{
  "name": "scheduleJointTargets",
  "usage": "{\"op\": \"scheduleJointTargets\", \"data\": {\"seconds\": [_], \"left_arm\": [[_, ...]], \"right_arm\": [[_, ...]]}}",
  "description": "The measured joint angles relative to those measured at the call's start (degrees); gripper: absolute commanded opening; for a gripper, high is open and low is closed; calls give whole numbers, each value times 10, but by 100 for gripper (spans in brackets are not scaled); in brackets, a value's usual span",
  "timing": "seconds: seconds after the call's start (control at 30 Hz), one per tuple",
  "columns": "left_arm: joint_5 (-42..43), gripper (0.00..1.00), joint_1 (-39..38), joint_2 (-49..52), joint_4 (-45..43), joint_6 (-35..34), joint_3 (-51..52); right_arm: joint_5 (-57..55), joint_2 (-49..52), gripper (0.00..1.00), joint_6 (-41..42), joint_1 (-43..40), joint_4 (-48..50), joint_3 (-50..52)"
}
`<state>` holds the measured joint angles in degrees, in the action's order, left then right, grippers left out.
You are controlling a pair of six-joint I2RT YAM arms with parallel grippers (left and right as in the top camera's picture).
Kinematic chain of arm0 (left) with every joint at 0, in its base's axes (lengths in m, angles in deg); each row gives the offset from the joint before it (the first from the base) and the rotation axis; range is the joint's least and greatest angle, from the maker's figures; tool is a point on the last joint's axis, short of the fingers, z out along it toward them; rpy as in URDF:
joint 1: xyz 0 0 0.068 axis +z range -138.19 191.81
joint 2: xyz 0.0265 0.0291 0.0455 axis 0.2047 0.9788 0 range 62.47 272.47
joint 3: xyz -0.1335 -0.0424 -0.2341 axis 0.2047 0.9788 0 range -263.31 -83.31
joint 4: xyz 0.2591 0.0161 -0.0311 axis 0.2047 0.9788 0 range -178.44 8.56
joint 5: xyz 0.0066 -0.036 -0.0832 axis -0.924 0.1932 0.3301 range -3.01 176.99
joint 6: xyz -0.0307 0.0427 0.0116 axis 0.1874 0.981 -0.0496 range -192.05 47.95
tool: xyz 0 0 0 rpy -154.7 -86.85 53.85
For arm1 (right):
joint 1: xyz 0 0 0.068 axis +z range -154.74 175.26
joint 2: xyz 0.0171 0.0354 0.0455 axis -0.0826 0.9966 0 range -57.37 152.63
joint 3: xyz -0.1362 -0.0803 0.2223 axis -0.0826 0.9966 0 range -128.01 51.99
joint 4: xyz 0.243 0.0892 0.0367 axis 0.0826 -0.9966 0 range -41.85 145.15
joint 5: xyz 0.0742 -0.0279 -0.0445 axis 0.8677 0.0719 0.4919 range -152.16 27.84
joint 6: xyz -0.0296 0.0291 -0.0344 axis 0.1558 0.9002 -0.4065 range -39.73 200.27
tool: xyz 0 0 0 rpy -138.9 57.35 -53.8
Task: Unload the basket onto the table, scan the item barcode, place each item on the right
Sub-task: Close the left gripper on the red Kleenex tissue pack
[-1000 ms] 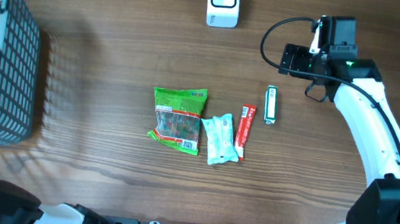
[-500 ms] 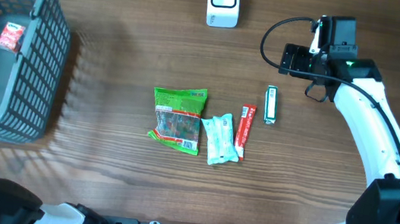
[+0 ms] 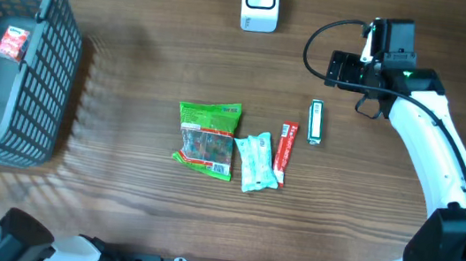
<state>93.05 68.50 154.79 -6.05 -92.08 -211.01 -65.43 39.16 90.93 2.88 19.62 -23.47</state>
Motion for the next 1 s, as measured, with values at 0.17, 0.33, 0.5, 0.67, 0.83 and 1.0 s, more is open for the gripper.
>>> {"op": "scheduleJointTargets", "data": {"seconds": [0.17, 0.33, 0.5, 0.67, 0.83, 1.0], "left_arm": [[7, 96, -104, 26, -109, 34, -17], [8, 96, -155, 209, -122, 147, -18], [41, 95, -167, 360, -170, 277, -16], [56, 92, -177, 412, -224, 376, -16], [89, 93, -203, 452, -243, 436, -16], [89, 98, -213, 475, -281, 457, -16]], "right_arm": [[0, 0, 100, 0, 0, 0, 0], [0, 0, 100, 0, 0, 0, 0], [0, 0, 100, 0, 0, 0, 0], [0, 0, 100, 0, 0, 0, 0], [0, 0, 100, 0, 0, 0, 0], [0, 0, 99, 0, 0, 0, 0]]}}
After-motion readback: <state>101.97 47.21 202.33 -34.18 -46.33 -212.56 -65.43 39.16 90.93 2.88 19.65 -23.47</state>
